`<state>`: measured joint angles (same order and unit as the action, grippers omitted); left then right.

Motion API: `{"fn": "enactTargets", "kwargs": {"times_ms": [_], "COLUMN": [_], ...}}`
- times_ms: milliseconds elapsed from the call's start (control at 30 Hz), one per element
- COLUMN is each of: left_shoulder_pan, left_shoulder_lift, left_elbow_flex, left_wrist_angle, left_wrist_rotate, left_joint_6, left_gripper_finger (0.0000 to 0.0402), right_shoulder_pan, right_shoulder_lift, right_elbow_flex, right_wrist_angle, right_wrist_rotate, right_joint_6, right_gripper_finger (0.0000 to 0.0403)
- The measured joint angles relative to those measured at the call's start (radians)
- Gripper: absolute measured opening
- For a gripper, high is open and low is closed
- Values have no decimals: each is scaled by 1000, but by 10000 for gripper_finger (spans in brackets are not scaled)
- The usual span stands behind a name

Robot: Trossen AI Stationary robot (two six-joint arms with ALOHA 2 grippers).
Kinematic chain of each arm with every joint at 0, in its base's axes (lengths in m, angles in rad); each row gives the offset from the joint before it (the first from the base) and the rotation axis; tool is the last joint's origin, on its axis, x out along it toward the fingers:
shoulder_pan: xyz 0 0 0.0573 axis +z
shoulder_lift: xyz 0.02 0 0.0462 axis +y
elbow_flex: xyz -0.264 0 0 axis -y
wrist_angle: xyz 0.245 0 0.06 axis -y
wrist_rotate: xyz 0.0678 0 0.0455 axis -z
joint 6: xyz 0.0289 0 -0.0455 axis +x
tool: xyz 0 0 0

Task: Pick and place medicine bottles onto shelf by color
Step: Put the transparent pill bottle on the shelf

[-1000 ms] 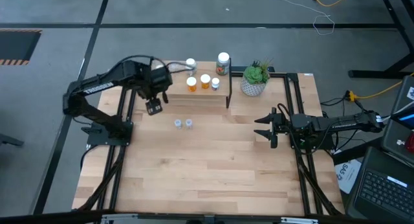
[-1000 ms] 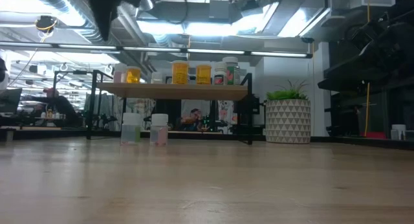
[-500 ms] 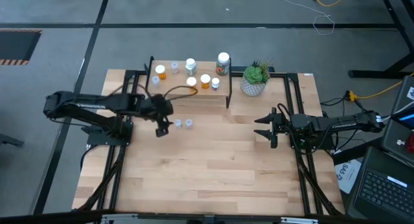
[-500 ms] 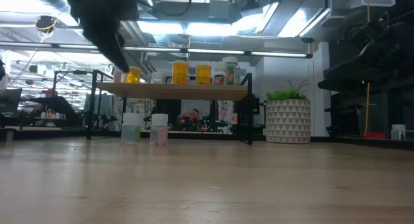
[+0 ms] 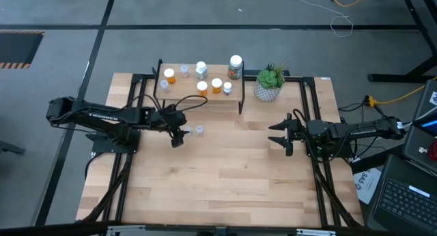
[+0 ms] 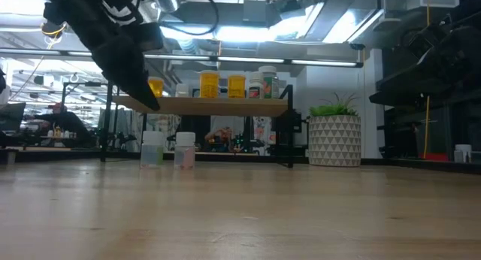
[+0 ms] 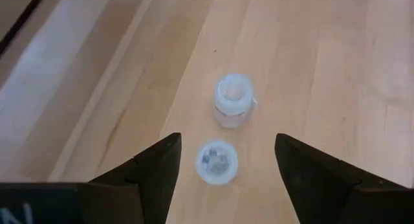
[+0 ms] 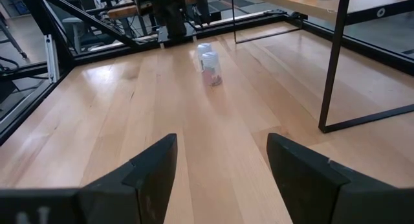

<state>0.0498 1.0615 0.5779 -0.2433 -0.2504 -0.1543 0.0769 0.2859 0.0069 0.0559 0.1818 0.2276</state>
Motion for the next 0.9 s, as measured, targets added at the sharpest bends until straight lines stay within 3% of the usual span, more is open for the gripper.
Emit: {"fn": "enactTargets", "kwargs": {"times_ms": [600,900], "left_shoulder_pan": [0,0], "left_shoulder_lift": [1,94], "left_elbow_flex": [-150,-155], "left_wrist_angle": [156,206], "left_wrist_rotate": [-24,-25], "left_joint_6": [-23,-8], "left_gripper_finger": [245,245], "right_shoulder_pan": [0,0], "right_shoulder_lift": [0,0], "right_elbow_flex": [0,0], "right_wrist_angle": [0,-1], "right_wrist_rotate": [0,0], "right_joint_6": [0,0], "right_gripper_finger": [241,241]}}
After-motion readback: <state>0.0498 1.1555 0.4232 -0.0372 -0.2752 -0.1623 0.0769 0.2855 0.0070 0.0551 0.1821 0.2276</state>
